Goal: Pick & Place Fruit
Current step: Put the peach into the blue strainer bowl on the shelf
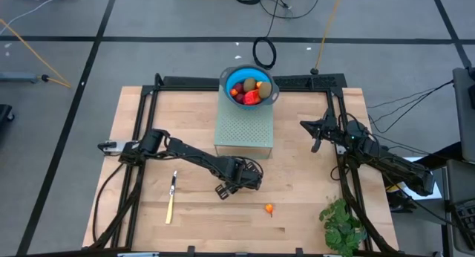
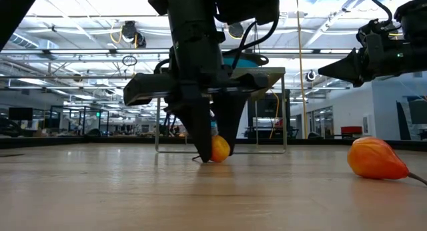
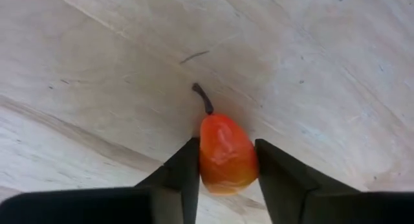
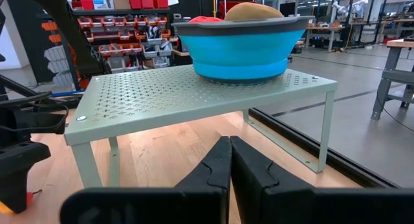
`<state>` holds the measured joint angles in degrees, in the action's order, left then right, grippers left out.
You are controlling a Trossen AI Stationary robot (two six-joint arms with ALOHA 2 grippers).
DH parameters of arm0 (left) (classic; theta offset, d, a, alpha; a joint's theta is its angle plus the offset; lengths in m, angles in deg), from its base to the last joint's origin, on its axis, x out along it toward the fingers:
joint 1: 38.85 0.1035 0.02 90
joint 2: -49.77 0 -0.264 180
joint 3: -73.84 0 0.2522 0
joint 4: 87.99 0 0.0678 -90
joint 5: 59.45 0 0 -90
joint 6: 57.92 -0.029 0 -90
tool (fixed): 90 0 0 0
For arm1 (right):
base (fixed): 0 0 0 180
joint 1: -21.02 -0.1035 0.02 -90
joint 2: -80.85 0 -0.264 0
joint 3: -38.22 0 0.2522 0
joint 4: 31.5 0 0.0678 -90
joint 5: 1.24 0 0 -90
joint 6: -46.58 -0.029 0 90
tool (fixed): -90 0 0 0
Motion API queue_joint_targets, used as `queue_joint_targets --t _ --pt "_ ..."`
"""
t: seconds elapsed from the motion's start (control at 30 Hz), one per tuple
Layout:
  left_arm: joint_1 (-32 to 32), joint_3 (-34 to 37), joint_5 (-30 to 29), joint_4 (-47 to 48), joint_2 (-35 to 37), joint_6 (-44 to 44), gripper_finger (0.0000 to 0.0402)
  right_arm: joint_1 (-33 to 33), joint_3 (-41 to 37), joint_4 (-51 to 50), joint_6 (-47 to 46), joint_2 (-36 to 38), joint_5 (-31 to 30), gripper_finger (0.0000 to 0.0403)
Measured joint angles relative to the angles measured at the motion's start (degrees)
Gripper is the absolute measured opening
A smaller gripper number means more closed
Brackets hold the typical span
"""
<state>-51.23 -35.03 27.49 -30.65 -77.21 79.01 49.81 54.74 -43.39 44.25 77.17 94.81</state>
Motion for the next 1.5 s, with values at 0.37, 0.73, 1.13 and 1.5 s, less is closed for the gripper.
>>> queue_joint_targets --t 0.37,0.73,1.13,1.5 --pt "0.01 -0.01 -3.27 -2.94 0.94 -8.42 0.0129 -0.01 -0.02 0.0 0.0 0.0 0.0 0.0" --pt "-1.28 -0.68 -6.32 -27.94 6.1 -40.05 0.0113 -0.01 0.0 0.02 0.0 -0.24 0.02 0.0" --pt "-1.95 -0.72 -6.84 -52.52 6.84 -71.67 0.0119 0.0 0.0 0.02 0.0 -0.24 0.02 0.0" --pt "-1.95 -0.72 -9.57 -55.52 6.84 -96.18 0.012 -0.01 0.0 0.0 0.0 -0.24 0.02 0.0"
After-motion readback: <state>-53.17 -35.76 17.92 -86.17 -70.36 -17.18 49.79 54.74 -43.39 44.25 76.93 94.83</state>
